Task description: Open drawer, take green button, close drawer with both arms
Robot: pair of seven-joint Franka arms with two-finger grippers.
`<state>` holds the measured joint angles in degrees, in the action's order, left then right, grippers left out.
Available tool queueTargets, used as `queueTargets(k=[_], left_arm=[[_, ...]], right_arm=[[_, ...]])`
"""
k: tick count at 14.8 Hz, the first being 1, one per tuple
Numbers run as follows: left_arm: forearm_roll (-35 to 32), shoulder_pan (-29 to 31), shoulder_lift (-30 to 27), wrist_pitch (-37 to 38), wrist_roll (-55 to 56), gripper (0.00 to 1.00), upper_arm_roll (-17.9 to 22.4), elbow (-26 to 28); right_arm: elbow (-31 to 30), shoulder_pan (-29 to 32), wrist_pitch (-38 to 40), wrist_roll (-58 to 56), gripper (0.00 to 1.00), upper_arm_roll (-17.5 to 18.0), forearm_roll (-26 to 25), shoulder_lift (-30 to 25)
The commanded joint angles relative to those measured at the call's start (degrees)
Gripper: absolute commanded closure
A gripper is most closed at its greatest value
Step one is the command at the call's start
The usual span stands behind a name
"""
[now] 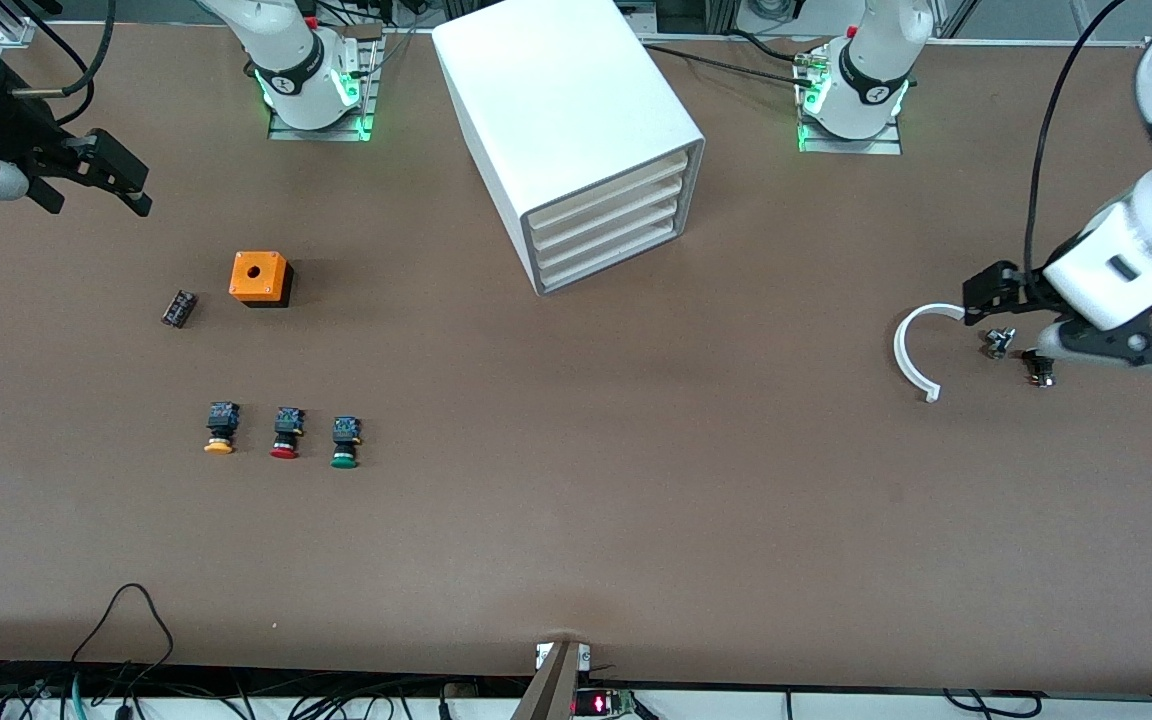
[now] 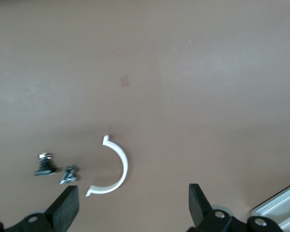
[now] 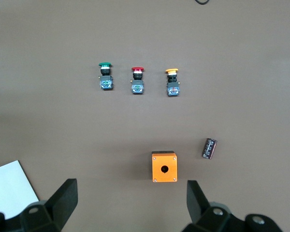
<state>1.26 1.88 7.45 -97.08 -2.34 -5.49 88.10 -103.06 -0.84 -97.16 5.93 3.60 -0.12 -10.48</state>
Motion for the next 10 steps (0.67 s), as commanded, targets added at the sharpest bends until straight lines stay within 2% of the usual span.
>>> queueTargets(k=[1,4,6,10], left_arm=[[4.63,-3.97,-12.62,-8.21,-1.44,0.00,5.92,16.11],[-4.76,-3.99,-11.68,-8.22,-1.44,0.00,4.88,14.91],[-4.60,-3.72,-11.32,-7.26,-1.27,0.00,4.52,14.91],[-4.60,-3.81,-11.23,-0.67,-1.27,0.00,4.44,12.89]], right_arm=[[-0.65,-0.31,0.83,-1.09,0.00,-0.44,1.18,-1.12],[-0.65,-0.31,0.92,-1.00,0.00,-0.44,1.18,-1.12],[-0.65,-0.31,0.83,-1.00,0.00,-0.44,1.18,-1.21],[-0.56,-0.31,0.92,-1.00,0.00,-0.44,1.18,-1.21]])
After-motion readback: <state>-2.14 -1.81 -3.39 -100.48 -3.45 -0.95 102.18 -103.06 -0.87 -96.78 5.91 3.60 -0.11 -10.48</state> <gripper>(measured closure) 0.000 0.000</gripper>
